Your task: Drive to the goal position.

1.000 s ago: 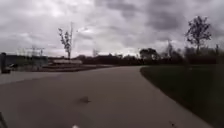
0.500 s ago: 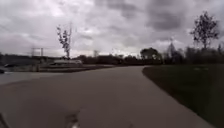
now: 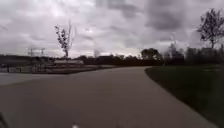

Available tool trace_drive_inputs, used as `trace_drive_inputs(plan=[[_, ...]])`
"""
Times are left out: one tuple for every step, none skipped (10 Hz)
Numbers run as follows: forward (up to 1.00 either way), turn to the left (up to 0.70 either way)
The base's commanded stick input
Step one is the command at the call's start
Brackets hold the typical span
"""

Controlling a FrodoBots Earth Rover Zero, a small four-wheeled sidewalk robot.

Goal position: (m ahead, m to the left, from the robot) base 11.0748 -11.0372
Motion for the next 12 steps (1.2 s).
trace_drive_inputs(plan=[[1.00, 0.00], [1.00, 0.00], [1.00, 0.00], [1.00, 0.00], [1.00, 0.00], [1.00, 0.00], [1.00, 0.00], [1.00, 0.00], [1.00, -0.13], [1.00, -0.31], [1.00, -0.39], [1.00, -0.39]])
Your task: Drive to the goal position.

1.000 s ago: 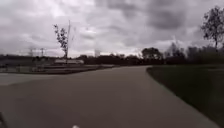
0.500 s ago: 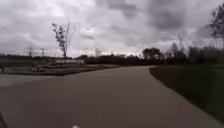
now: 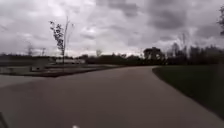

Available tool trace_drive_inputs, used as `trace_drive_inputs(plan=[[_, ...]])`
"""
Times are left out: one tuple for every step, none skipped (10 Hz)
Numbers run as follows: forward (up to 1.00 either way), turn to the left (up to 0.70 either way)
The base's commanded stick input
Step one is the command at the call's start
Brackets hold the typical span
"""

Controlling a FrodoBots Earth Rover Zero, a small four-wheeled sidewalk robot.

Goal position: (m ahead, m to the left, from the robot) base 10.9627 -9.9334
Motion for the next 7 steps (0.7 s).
trace_drive_inputs(plan=[[1.00, -0.39], [1.00, -0.31], [1.00, -0.19], [1.00, -0.05], [1.00, 0.00], [1.00, 0.00], [1.00, 0.00]])
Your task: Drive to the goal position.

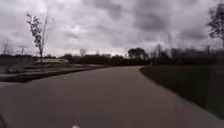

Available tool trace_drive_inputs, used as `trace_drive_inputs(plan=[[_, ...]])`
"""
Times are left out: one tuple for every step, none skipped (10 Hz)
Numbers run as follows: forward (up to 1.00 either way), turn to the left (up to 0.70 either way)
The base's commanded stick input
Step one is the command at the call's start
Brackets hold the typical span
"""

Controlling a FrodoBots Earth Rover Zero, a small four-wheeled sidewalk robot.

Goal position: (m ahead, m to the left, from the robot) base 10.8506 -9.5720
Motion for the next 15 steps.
trace_drive_inputs(plan=[[1.00, 0.00], [1.00, 0.00], [1.00, 0.00], [1.00, 0.00], [1.00, 0.00], [1.00, 0.00], [1.00, 0.00], [1.00, 0.00], [1.00, 0.00], [1.00, 0.00], [1.00, 0.00], [1.00, 0.00], [1.00, 0.00], [1.00, 0.00], [1.00, 0.00]])
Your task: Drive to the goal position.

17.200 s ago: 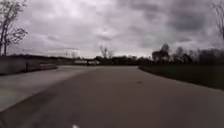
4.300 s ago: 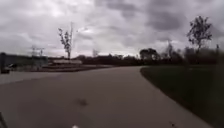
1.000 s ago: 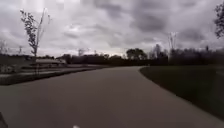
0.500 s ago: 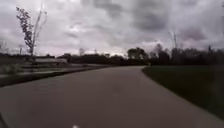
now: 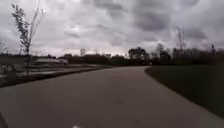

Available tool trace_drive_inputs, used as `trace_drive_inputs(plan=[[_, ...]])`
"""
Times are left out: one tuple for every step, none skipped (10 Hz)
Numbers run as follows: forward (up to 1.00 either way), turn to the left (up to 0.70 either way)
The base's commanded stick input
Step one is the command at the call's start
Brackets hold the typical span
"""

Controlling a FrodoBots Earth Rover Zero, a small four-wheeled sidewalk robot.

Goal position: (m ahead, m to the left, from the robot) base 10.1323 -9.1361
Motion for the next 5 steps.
trace_drive_inputs(plan=[[1.00, 0.00], [1.00, 0.00], [1.00, 0.00], [1.00, 0.00], [1.00, 0.00]])
